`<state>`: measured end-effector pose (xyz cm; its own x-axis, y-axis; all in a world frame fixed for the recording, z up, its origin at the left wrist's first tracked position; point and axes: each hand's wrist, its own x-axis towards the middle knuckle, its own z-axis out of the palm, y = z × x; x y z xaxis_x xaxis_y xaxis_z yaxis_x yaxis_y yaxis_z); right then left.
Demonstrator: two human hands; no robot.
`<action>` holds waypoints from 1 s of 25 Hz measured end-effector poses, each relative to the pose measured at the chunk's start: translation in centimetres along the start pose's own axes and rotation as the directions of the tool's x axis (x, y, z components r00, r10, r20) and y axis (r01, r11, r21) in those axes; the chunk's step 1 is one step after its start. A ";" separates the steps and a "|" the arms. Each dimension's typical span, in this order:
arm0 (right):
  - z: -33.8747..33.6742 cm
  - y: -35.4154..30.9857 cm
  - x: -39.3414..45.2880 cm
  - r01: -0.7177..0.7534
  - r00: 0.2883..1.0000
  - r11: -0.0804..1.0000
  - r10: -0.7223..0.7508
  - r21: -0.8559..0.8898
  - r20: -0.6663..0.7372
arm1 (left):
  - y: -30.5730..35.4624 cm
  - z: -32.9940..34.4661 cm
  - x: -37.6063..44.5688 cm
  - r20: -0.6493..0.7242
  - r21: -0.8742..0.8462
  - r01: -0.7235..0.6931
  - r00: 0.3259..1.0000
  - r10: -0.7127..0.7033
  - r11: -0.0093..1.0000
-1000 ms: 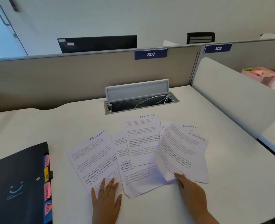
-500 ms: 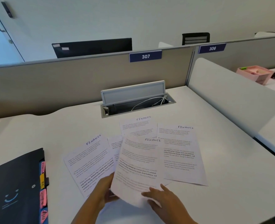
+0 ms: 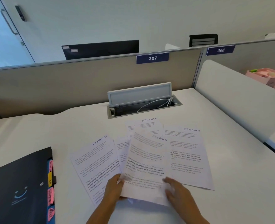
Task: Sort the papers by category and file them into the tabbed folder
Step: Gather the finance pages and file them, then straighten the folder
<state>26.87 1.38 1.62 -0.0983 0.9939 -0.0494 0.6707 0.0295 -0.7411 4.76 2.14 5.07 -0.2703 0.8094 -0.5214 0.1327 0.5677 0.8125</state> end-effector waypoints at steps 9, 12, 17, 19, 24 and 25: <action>-2.8 -3.1 3.3 -0.099 0.978 0.935 0.155 0.341 -0.141 | 0.7 -0.4 -0.7 -0.024 -0.084 -0.262 0.965 0.261 0.961; -3.5 -4.7 3.4 -0.047 0.981 0.910 0.120 0.412 -0.153 | 2.5 -0.6 -0.8 -0.120 -0.130 -0.329 0.941 0.315 0.935; -4.3 -6.6 4.3 0.013 0.984 0.908 0.063 0.419 -0.167 | 3.5 -0.5 -0.3 -0.265 -0.059 -0.396 0.891 0.368 0.916; -4.1 -6.5 4.7 0.015 0.987 0.918 0.050 0.396 -0.154 | 3.1 -0.5 -0.1 -0.264 -0.024 -0.393 0.889 0.373 0.919; -2.9 -4.5 4.8 -0.050 0.994 0.946 0.079 0.320 -0.079 | 2.5 -0.2 0.2 -0.242 -0.011 -0.391 0.894 0.377 0.920; -2.7 -4.2 4.9 -0.052 0.994 0.948 0.080 0.313 -0.078 | 2.4 -0.1 0.3 -0.237 -0.010 -0.382 0.899 0.369 0.924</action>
<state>25.56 6.38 6.33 0.0130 0.9983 -0.0564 0.4114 -0.0568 -0.9097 4.87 3.73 6.93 -0.4197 0.9013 -0.1072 0.2166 0.2141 0.9525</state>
